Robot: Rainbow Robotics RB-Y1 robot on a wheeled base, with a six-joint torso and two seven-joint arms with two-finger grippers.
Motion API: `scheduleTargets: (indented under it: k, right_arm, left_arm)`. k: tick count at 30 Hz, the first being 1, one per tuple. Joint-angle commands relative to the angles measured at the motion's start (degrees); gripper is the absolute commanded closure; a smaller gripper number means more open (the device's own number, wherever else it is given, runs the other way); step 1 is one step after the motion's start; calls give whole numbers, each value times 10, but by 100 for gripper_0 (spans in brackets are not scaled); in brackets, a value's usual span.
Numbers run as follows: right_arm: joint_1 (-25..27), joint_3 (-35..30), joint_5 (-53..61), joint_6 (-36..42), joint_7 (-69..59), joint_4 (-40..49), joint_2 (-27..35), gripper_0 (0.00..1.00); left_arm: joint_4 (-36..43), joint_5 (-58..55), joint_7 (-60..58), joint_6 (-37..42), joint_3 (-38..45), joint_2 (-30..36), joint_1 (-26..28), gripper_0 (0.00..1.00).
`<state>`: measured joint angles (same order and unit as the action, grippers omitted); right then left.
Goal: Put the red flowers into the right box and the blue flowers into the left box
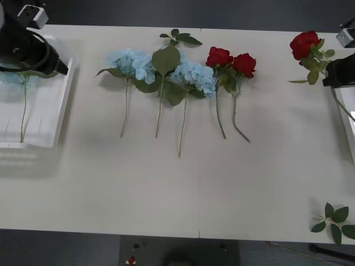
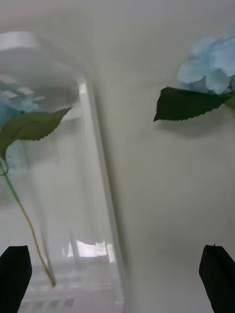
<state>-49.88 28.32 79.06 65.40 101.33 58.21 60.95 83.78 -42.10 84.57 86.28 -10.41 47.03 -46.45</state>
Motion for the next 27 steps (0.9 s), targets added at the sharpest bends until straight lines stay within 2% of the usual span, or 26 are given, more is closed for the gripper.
scheduleTargets:
  k: [1, 5, 13, 19, 27]
  right_arm:
    - [-27, -34, -15, 49, 19, 4, 50, 100]
    - [-27, -80, -82, 93, 24, -3, 70, 100]
    - [-27, -88, -159, 90, 29, -76, 89, 100]
    - [-28, -85, -182, 44, 45, -160, 80, 100]
    - [-21, -63, -197, -75, 65, -228, 48, 100]
  left_arm:
    - [-12, 31, -70, -48, -21, -52, -39, 0]
    - [-55, 42, -70, -130, -45, -97, -44, 0]
    - [-120, 80, -76, -224, -117, -130, -59, 0]
    - [-165, 91, -87, -275, -150, -139, -65, 0]
    - [-226, 96, -99, -316, -176, -157, -92, 0]
